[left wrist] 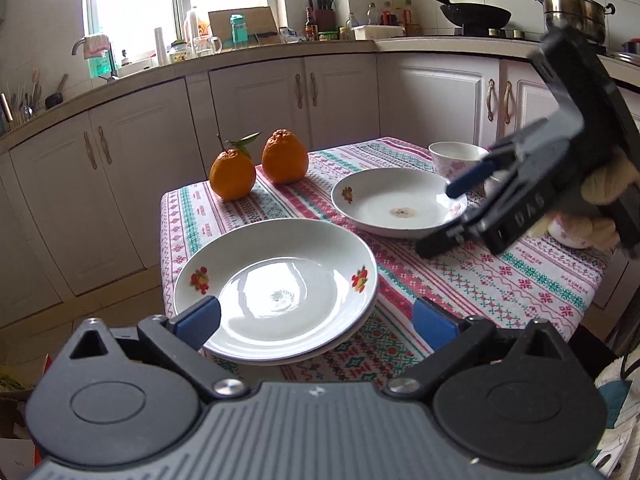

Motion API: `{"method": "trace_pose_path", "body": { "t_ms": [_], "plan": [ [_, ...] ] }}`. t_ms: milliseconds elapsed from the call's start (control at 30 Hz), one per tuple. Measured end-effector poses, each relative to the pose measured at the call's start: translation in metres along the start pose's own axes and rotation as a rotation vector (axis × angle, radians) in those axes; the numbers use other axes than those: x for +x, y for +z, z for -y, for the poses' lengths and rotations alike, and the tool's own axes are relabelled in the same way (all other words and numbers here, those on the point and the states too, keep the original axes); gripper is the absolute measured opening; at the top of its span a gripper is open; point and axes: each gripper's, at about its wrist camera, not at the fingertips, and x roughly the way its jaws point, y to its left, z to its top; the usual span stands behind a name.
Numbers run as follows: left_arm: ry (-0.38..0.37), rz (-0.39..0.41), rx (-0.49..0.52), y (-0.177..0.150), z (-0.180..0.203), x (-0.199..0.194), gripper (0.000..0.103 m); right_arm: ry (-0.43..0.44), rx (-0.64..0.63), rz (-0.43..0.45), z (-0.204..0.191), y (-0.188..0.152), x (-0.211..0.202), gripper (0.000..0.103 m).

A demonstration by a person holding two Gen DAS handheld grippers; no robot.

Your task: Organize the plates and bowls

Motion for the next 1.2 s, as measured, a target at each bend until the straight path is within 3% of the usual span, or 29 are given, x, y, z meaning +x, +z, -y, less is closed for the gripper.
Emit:
{"method": "trace_pose_path", "body": {
  "t_ms": [267,700,1200],
  "plan": [
    [0.006,0.022,-0.04,0.014,0.012,-0.007,0.102,-0.112,0.021,0.006,0.009,-0.037,-0.007,0.103],
    [0.045,0.005,0.002,0.028,0.045,0.0,0.102,-0.159,0.081,-0.021,0.033,-0.066,0.012,0.103],
    [-0.063,-0.06,0.058,0.071,0.052,0.06,0.102,-0.178,0.153,-0.007,0.052,-0.06,0.03,0.103]
  ]
}}
